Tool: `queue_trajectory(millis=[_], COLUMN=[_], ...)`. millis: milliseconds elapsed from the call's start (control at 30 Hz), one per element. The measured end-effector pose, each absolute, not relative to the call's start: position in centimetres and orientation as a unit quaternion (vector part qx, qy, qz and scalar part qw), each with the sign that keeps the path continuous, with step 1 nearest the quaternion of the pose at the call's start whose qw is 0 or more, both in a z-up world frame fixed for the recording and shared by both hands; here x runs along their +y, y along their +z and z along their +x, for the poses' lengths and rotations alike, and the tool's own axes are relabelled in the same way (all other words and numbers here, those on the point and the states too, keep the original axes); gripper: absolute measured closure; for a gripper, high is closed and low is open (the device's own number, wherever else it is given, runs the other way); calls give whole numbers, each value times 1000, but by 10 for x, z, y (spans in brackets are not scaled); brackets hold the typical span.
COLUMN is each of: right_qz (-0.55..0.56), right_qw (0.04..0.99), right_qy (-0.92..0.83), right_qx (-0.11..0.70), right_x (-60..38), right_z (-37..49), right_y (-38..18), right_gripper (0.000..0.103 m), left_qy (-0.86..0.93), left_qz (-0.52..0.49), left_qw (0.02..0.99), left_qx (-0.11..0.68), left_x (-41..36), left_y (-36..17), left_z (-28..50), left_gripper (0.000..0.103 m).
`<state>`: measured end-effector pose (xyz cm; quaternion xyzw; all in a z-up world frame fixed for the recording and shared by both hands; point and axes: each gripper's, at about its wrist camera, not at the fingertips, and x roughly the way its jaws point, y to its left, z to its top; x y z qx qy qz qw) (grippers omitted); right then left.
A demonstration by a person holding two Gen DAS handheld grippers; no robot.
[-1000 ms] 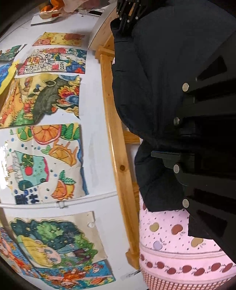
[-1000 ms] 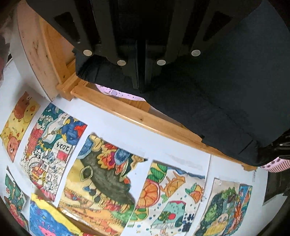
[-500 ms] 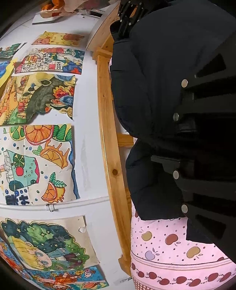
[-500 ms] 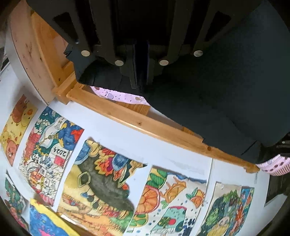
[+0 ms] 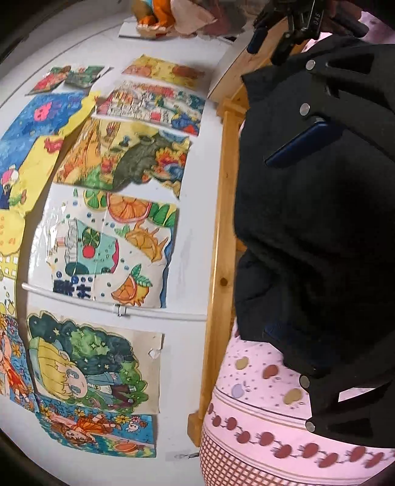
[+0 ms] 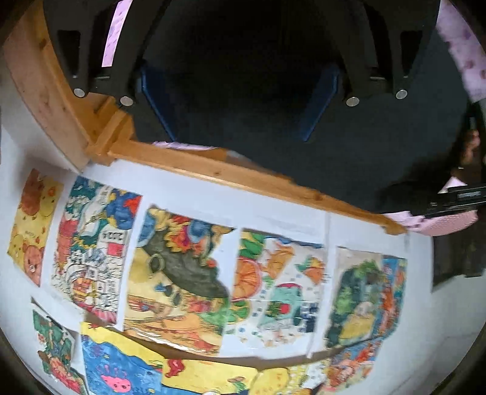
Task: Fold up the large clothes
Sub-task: 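Lower the hem onto the collar and open both tools, then press the folded jacket flat with both tools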
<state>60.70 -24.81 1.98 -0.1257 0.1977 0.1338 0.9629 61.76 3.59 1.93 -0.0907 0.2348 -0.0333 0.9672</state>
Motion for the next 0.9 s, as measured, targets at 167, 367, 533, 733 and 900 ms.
queue_trajectory(millis=[167, 367, 533, 733, 900], right_qz=[-122, -115, -103, -102, -69], right_qw=[947, 942, 943, 937, 934], right_qy=[174, 174, 168, 177, 177], right_qx=[240, 264, 268, 282, 302], right_x=[-237, -232, -233, -229, -234], right_z=[591, 597, 611, 641, 668], right_y=[-2, -24, -29, -35, -43], right_gripper=[22, 19, 16, 8, 4], left_qy=[-82, -143, -117, -83, -47], left_qz=[-40, -9, 9, -79, -94], left_qw=[970, 950, 950, 942, 936], left_qx=[227, 278, 288, 316, 337], left_x=[18, -13, -24, 0, 14], left_y=[13, -12, -19, -24, -35], left_z=[582, 577, 603, 642, 672], left_gripper=[0, 0, 0, 0, 0])
